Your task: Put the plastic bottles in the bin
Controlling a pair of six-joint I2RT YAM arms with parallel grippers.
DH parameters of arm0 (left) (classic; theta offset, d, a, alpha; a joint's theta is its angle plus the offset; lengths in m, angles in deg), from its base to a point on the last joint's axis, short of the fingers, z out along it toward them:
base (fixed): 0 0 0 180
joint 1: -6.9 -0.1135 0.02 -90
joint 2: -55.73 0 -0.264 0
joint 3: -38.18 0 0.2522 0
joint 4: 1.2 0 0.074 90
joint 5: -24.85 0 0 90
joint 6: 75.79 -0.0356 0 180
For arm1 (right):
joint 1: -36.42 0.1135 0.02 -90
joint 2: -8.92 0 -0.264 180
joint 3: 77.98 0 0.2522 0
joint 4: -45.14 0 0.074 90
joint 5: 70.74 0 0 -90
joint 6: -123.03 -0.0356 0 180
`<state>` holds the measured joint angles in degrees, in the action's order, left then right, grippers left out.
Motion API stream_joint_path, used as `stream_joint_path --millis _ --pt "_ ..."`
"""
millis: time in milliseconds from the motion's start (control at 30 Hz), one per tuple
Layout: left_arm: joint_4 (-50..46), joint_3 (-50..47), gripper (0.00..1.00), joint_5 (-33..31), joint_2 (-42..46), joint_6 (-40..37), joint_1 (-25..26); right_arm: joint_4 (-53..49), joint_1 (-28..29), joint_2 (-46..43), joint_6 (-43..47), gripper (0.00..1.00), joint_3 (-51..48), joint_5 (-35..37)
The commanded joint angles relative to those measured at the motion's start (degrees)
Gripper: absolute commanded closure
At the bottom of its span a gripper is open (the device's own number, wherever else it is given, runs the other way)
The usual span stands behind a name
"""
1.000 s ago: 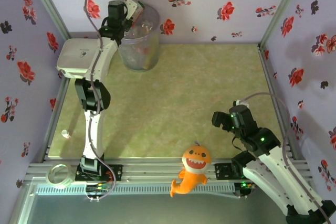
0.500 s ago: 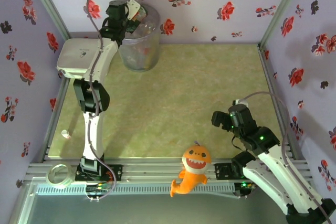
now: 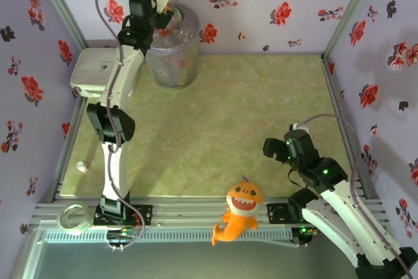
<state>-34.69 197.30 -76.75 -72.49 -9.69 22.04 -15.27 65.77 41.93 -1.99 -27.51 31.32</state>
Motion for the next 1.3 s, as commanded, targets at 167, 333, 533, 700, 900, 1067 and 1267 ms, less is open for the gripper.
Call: stream_joint_path --millis 167,333,533,700,900,1067,1267 --pt "-1.6 5.5 0.34 4.3 -5.4 21.5 -4.7 0.9 -0.3 -0.7 -1.0 0.05 -0.1 0.4" --pt "-5.5 4.2 0.4 6.8 -5.7 28.1 -5.6 2.2 -0.3 -0.1 -1.1 0.05 -0.6 0.1" --pt "-3.4 -7.6 0.44 5.5 -0.8 33.4 -5.7 2.5 -0.3 0.4 -1.1 0.05 -0.4 -0.3" --pt "0.3 -16.3 0.49 5.5 2.6 36.3 -5.4 2.0 -0.3 -0.4 -1.1 0.05 -0.5 0.1" --pt "-0.4 -18.8 0.54 7.8 3.2 37.6 -4.9 2.5 -0.3 -0.6 -1.3 0.05 -0.9 -0.1" --pt "0.6 -23.4 0.54 9.1 7.5 36.3 -3.4 2.0 -0.3 -0.8 -1.2 0.05 -0.8 0.1" --pt "3.5 -31.5 0.52 11.7 15.0 29.8 -1.1 2.2 -0.3 -1.0 -1.1 0.05 -0.9 0.3"
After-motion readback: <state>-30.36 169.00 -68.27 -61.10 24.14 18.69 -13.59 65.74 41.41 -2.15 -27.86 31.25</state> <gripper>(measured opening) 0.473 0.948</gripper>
